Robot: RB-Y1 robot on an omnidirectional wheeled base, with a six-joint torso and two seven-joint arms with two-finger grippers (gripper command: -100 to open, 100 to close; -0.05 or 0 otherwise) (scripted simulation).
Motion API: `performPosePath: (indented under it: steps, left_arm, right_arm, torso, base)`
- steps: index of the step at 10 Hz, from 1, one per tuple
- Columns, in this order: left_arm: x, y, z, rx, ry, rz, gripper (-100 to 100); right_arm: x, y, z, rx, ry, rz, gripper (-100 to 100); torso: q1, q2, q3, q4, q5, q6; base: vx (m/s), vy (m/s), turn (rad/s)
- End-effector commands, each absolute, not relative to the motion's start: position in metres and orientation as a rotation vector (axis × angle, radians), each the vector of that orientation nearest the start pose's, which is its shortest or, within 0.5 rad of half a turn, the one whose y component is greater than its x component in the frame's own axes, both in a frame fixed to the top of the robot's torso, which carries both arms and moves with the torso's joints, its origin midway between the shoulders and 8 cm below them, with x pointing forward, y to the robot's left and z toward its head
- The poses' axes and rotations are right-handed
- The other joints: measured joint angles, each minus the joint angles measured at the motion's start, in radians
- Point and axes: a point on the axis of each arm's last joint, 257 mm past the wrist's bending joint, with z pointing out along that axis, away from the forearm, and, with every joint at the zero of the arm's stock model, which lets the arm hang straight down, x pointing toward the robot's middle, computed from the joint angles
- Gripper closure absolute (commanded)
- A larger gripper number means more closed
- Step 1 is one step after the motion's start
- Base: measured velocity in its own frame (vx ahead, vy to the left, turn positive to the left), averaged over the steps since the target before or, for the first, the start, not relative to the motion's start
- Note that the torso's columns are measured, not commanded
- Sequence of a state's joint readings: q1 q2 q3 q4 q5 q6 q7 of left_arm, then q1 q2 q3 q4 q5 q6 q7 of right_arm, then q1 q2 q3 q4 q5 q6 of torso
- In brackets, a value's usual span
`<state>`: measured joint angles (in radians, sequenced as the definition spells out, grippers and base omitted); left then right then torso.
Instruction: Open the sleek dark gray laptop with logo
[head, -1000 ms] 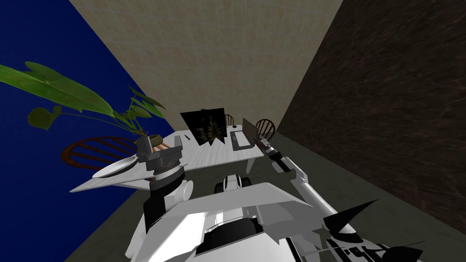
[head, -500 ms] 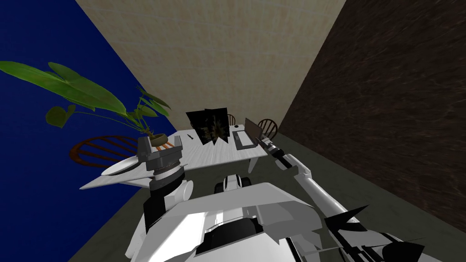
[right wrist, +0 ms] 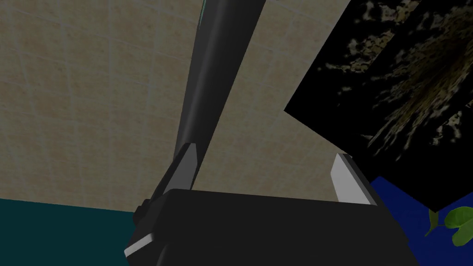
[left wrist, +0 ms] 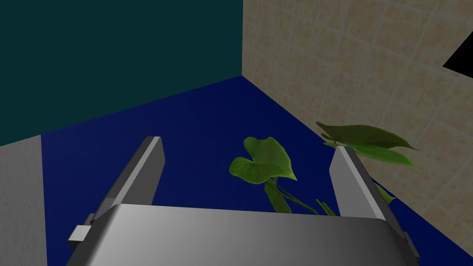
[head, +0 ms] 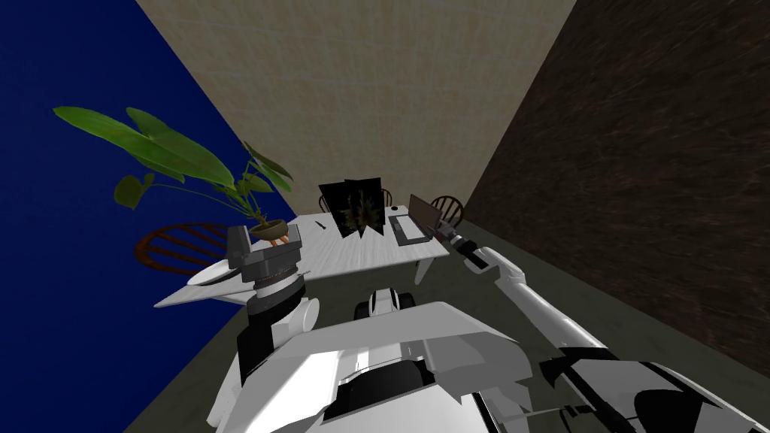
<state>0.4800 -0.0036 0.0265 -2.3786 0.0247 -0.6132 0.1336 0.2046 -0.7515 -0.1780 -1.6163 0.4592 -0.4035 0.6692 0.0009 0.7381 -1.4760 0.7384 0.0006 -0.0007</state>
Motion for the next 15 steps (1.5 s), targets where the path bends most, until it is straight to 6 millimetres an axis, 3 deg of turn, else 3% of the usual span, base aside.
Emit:
performPosePath:
  steps: [1, 3, 4, 7, 8, 13, 15]
  left_arm:
    - [0.298, 0.279, 0.092, -0.518, 0.407, -1.473, 0]
    - [0.298, 0.279, 0.092, -0.518, 0.407, -1.473, 0]
    - [0.298, 0.279, 0.092, -0.518, 0.407, -1.473, 0]
    - [0.298, 0.279, 0.092, -0.518, 0.407, -1.473, 0]
    - [0.298, 0.279, 0.092, -0.518, 0.407, -1.473, 0]
    - [0.298, 0.279, 0.092, -0.518, 0.407, -1.473, 0]
    - [0.298, 0.279, 0.092, -0.518, 0.407, -1.473, 0]
  right_arm:
    - [0.483, -0.453, -0.121, -0.487, 1.435, -0.232, -100]
    - [0.489, -0.487, -0.115, -0.562, 1.450, -0.371, -100]
    - [0.490, -0.488, -0.112, -0.572, 1.449, -0.378, -100]
    - [0.496, -0.536, -0.093, -0.678, 1.456, -0.576, -100]
    - [0.496, -0.537, -0.091, -0.683, 1.455, -0.580, -100]
    - [0.499, -0.592, -0.061, -0.786, 1.452, -0.813, -100]
    - [0.499, -0.585, -0.064, -0.778, 1.452, -0.789, -100]
  torso:
    - [-0.003, -0.001, 0.000, 0.000, -0.001, 0.000]
    - [-0.001, -0.001, -0.001, -0.001, -0.001, 0.001]
    - [0.001, -0.001, -0.001, -0.001, 0.000, 0.000]
    - [0.000, 0.000, 0.000, 0.000, 0.000, 0.000]
    - [0.001, 0.000, 0.000, 0.000, 0.000, 0.001]
    - [0.000, 0.000, 0.000, 0.000, 0.000, 0.001]
    - [-0.003, 0.000, 0.000, 0.000, -0.001, 0.001]
  base:
    - [-0.006, 0.076, 0.009]
    - [-0.003, 0.114, 0.012]
    - [-0.002, 0.090, -0.005]
    - [-0.008, 0.099, 0.011]
    - [-0.008, 0.084, -0.002]
    - [-0.005, 0.079, 0.006]
    - [-0.003, 0.025, -0.001]
